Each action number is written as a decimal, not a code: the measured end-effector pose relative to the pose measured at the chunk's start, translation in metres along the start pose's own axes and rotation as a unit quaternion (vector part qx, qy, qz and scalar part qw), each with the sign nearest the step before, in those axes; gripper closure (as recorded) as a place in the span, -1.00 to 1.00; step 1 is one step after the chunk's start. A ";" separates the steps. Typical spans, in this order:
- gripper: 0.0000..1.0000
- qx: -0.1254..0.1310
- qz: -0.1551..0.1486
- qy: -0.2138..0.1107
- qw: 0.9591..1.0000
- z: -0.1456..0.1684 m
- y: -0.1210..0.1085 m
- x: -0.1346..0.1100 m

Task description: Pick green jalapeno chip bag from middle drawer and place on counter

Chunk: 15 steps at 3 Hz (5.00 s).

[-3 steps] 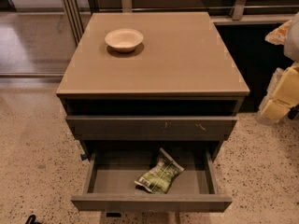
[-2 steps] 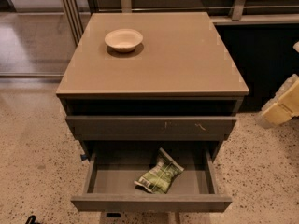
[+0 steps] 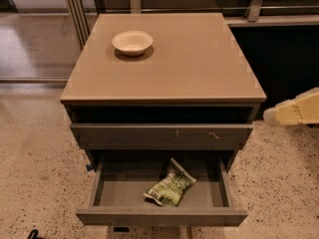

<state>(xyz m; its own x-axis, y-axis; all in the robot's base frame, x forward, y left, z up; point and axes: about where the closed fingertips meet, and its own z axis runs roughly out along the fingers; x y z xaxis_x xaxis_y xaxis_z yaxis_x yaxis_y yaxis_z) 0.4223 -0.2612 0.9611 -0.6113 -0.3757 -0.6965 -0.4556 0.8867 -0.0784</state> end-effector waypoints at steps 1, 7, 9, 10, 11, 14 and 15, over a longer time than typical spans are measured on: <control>-1.00 0.007 0.012 -0.018 1.000 0.000 -0.003 -0.006; -1.00 -0.082 0.069 0.046 0.993 0.128 0.066 0.066; -1.00 -0.094 0.127 0.044 0.986 0.184 0.081 0.095; -1.00 -0.097 0.135 0.051 0.985 0.210 0.091 0.105; -1.00 -0.096 0.130 0.073 0.984 0.237 0.102 0.115; -1.00 -0.118 0.155 0.087 0.977 0.299 0.128 0.128; -1.00 -0.109 0.179 0.095 0.973 0.338 0.133 0.130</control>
Offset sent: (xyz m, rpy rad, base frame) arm 0.0053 -0.0009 0.0043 0.0252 -0.0323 -0.0256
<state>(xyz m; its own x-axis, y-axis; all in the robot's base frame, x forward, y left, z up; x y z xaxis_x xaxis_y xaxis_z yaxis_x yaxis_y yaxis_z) 0.5009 -0.1007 0.6188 -0.8559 -0.1141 -0.5045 -0.3042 0.8999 0.3125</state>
